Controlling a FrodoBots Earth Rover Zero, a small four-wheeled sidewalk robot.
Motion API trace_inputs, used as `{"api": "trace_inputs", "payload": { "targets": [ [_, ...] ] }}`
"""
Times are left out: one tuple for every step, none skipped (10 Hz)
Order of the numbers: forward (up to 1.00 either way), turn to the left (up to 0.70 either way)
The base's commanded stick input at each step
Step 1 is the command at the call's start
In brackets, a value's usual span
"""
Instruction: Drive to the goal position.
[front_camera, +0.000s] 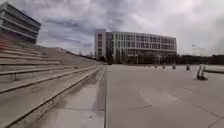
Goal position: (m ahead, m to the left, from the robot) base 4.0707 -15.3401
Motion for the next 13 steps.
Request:
{"api": "trace_inputs", "payload": {
  "targets": [
    [0.70,0.00],
    [0.70,0.00],
    [0.70,0.00],
    [0.70,0.00],
    [0.70,0.00],
    [0.70,0.00],
    [0.70,0.00],
    [0.70,0.00],
    [0.70,0.00],
    [0.70,0.00],
    [0.70,0.00],
    [0.70,-0.08],
    [0.70,-0.24]
  ]
}}
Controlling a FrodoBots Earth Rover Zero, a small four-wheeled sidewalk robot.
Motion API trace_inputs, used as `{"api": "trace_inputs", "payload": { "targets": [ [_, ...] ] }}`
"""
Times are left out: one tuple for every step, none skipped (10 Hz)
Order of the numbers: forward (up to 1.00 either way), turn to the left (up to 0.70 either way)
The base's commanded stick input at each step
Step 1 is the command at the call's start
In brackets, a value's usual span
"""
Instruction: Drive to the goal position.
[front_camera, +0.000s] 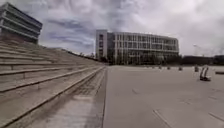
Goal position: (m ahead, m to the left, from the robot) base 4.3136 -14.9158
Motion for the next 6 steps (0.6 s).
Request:
{"api": "trace_inputs", "payload": {
  "targets": [
    [0.70,-0.35],
    [0.70,-0.35],
    [0.70,-0.23],
    [0.70,0.00],
    [0.70,0.00],
    [0.70,0.00]
  ]
}}
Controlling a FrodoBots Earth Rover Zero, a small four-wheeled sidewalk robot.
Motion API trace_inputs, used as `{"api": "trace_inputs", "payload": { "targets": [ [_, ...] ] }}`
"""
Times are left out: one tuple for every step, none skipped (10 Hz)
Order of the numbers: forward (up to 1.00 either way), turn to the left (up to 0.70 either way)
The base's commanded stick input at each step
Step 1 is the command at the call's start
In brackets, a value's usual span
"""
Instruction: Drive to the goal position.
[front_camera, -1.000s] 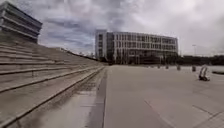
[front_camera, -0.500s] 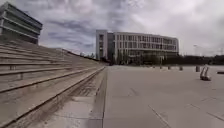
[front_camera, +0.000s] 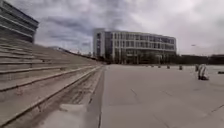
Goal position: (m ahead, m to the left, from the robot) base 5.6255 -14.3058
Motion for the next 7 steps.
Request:
{"api": "trace_inputs", "payload": {
  "targets": [
    [0.70,0.00],
    [0.70,0.00],
    [0.70,0.00],
    [0.70,0.00],
    [0.70,0.00],
    [0.70,0.00],
    [0.70,0.00]
  ]
}}
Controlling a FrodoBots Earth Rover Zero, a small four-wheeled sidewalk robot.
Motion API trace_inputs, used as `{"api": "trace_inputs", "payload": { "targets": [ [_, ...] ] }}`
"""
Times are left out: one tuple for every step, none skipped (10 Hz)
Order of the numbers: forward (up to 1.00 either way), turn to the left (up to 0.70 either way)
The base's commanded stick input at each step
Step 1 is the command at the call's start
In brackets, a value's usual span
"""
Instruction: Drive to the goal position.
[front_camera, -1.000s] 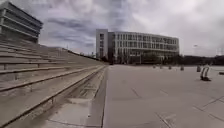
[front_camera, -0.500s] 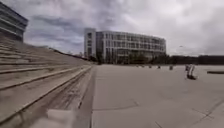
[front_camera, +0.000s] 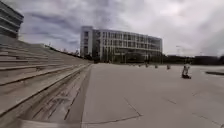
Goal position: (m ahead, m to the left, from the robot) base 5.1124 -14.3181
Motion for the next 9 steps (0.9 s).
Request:
{"api": "trace_inputs", "payload": {
  "targets": [
    [0.70,0.00],
    [0.70,0.00],
    [0.70,0.00],
    [0.70,-0.13],
    [0.70,-0.35],
    [0.70,-0.23],
    [0.70,0.00],
    [0.70,0.00],
    [0.70,0.00]
  ]
}}
